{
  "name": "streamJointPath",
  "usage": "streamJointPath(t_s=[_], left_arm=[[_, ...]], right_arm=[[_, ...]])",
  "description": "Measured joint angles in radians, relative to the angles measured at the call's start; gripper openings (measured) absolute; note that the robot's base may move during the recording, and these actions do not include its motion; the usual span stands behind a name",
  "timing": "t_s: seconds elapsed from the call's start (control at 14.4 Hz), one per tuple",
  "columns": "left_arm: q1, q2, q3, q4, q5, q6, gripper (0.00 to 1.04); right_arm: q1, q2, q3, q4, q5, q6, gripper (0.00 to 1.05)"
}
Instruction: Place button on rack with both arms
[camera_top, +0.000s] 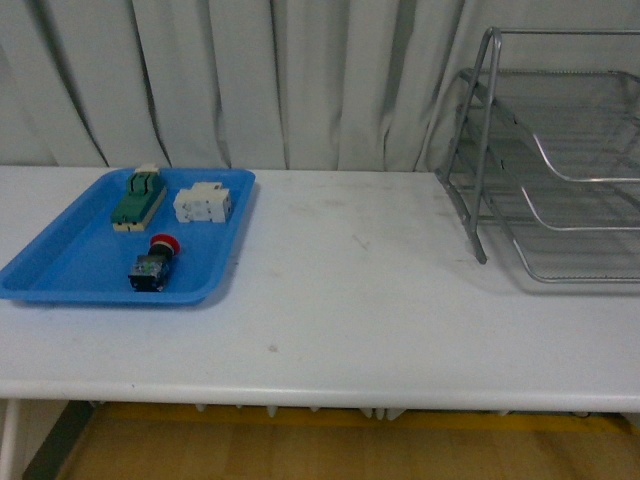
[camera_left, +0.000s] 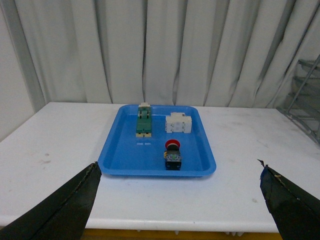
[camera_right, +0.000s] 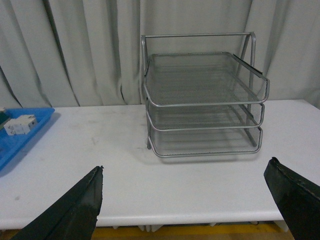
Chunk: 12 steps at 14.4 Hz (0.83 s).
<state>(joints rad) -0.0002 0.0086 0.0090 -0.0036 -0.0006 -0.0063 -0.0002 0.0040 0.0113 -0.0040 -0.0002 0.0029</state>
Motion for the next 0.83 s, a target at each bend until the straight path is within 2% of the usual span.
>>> streamJointPath(t_s=[0.83], left_arm=[[0.000, 0.000, 0.000, 0.000, 0.000, 0.000, 0.98]], right_arm=[[0.000, 0.000, 0.000, 0.000, 0.000, 0.000, 0.98]])
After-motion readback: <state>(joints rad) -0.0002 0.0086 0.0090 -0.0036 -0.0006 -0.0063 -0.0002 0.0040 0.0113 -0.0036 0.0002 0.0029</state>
